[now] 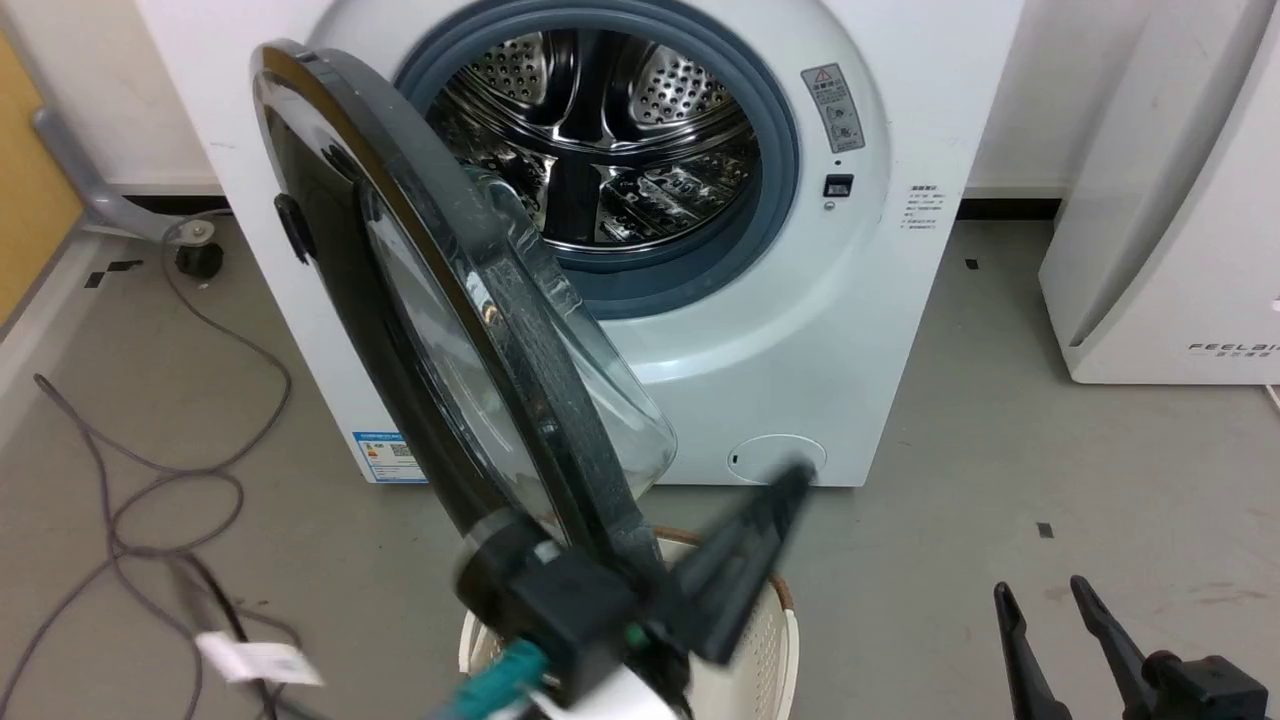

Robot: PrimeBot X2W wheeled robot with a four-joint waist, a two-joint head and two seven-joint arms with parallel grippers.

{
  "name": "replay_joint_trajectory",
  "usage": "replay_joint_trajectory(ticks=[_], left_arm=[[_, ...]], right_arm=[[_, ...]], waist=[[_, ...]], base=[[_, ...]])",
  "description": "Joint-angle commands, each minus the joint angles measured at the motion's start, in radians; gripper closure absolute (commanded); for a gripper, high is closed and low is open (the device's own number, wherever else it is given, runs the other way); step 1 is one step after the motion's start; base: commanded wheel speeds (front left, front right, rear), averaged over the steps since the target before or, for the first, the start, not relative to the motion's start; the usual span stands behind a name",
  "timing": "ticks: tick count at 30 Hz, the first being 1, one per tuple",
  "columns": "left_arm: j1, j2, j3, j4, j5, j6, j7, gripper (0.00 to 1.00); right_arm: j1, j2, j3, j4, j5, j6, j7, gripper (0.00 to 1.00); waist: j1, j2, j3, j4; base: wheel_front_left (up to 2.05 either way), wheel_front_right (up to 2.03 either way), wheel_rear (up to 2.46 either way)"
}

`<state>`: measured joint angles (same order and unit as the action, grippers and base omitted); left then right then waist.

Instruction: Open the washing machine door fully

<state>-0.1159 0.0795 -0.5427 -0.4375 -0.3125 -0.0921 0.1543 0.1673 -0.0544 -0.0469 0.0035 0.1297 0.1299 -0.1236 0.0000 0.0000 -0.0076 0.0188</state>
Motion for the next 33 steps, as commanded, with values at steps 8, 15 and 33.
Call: replay_joint_trajectory(ticks=[8, 15, 33], left_arm=[[0.106, 0.001, -0.073, 0.147, 0.014, 0.044, 0.033, 1.00], [0.062, -0.020, -0.048, 0.315, 0.016, 0.122, -0.049, 1.00], [0.020, -0.020, -0.015, 0.460, 0.009, 0.254, -0.167, 1.00]], right_arm=[[0.009, 0.004, 0.001, 0.012, 0.006, 0.001, 0.006, 0.00], [0.007, 0.004, 0.002, 0.026, 0.011, 0.001, 0.008, 0.00], [0.005, 0.004, -0.009, 0.048, 0.023, 0.001, 0.000, 0.00]], waist=[[0.0000, 0.0000, 0.003, 0.000], [0.0000, 0.0000, 0.005, -0.009], [0.0000, 0.0000, 0.001, -0.005]], base=[[0.00, 0.00, 0.00], [0.00, 0.00, 0.00], [0.00, 0.00, 0.00]])
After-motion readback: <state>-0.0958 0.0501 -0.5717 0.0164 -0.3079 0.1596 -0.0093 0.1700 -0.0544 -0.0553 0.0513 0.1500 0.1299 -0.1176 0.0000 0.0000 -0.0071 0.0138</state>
